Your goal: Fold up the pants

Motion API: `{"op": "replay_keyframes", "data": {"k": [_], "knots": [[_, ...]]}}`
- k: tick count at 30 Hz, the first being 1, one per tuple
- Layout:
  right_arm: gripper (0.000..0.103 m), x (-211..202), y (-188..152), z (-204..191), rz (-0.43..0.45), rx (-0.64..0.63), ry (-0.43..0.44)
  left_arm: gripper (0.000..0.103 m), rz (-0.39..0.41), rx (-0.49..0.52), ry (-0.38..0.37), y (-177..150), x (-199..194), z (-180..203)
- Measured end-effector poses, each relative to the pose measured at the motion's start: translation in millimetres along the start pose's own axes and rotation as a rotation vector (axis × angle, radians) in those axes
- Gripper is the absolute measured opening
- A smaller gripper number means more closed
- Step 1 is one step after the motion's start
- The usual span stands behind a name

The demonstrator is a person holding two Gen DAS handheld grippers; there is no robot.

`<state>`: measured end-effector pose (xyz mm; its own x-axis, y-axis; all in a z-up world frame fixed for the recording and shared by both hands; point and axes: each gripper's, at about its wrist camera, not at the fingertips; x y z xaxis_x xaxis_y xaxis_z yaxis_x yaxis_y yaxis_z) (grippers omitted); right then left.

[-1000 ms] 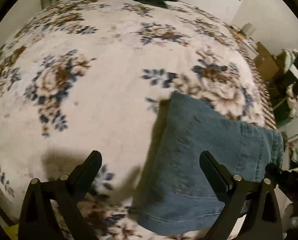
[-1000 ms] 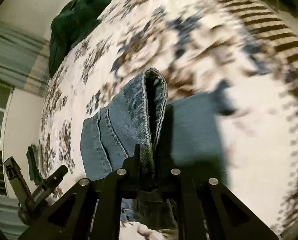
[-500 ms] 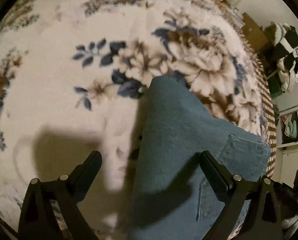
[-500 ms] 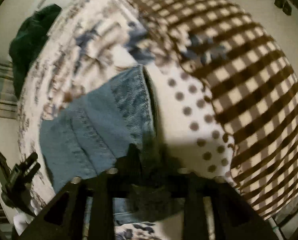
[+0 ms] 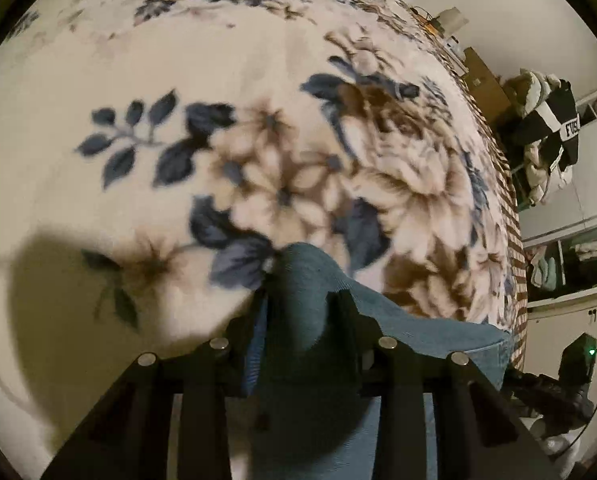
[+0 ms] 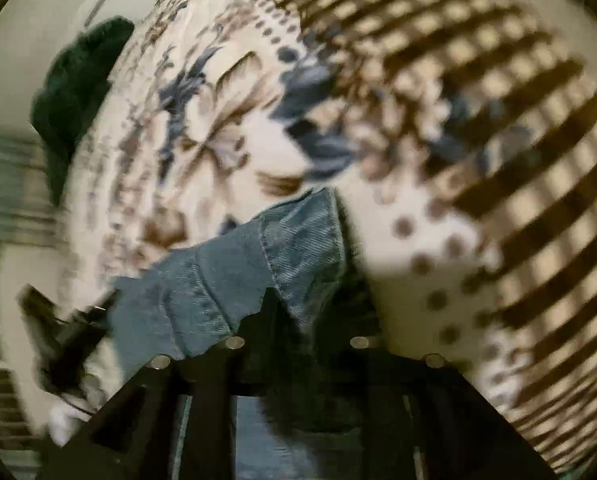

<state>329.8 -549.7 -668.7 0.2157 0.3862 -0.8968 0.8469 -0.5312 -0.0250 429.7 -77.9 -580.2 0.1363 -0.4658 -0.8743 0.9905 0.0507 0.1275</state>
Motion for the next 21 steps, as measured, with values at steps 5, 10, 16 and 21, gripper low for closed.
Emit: {"op": "replay_keyframes", "data": {"k": [5, 10, 16, 21], "knots": [[0.018, 0.7, 3.4, 0.3, -0.074, 0.017, 0.053, 0.041, 0.002, -0.013, 0.036, -9.8, -28.0, 9.4], [0.077, -32.9, -25.2, 0.5, -0.055, -0.008, 0.085, 0.103, -0.033, -0.001, 0.132, -60.0, -57.1, 23.3], [0.084, -37.8, -88.5, 21.0, -0.09, 0.07, 0.074, 0.103, -0.087, 0.003, 0.238, -125.2, -54.7, 32.8], [0.085, -2.7, -121.8, 45.7, -0.141, 0.22, 0.126, 0.103, -0.142, -0.029, 0.268, -148.2, -28.0, 26.6]]}}
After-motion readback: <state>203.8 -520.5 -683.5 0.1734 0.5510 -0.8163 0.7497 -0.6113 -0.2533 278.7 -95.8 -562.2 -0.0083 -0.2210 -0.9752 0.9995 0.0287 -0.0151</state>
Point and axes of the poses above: each gripper's, at about its wrist camera, not at the fingertips, and x roughly the way its jaws point, z to its right, y to its top, and after that the axes turned 7 degrees about -z, right-handed
